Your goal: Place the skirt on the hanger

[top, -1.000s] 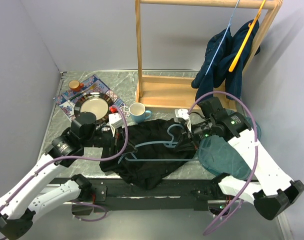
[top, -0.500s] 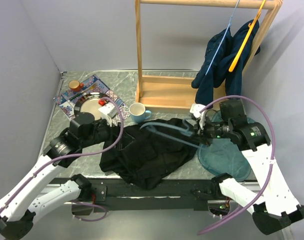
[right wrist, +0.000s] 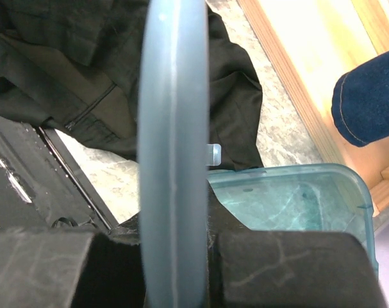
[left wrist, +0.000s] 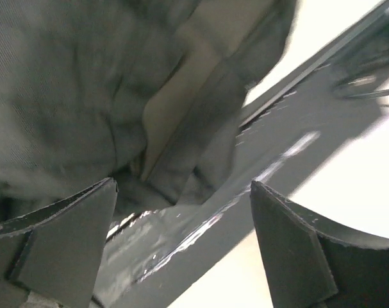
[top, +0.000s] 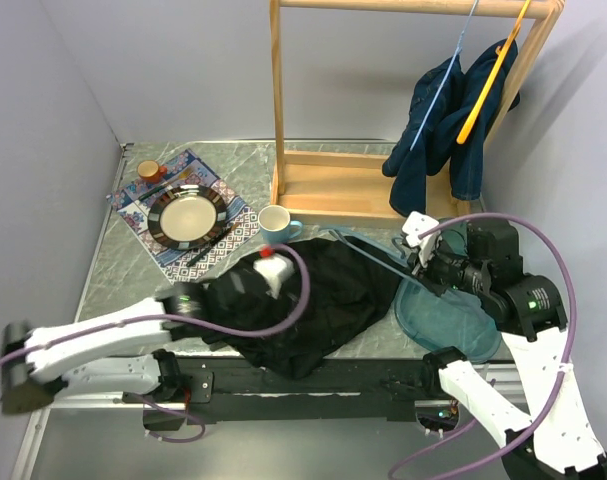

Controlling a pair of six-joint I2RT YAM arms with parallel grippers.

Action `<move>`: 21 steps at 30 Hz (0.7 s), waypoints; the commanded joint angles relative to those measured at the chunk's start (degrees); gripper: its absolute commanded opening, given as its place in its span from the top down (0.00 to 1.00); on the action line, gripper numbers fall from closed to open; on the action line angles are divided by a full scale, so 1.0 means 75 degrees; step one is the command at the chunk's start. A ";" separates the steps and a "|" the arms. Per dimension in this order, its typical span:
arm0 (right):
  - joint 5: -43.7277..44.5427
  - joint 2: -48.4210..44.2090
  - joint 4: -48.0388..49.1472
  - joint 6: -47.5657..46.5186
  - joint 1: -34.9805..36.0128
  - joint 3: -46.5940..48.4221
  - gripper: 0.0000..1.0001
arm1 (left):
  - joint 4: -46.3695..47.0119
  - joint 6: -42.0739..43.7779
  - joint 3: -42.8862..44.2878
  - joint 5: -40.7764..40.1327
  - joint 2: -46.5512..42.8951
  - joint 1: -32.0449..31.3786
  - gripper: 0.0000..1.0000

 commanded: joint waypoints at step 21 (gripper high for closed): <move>-0.1243 0.0393 0.0172 -0.0097 -0.0076 -0.0403 1.00 | -0.0929 -0.2953 0.0781 -0.4823 0.3859 -0.1401 0.45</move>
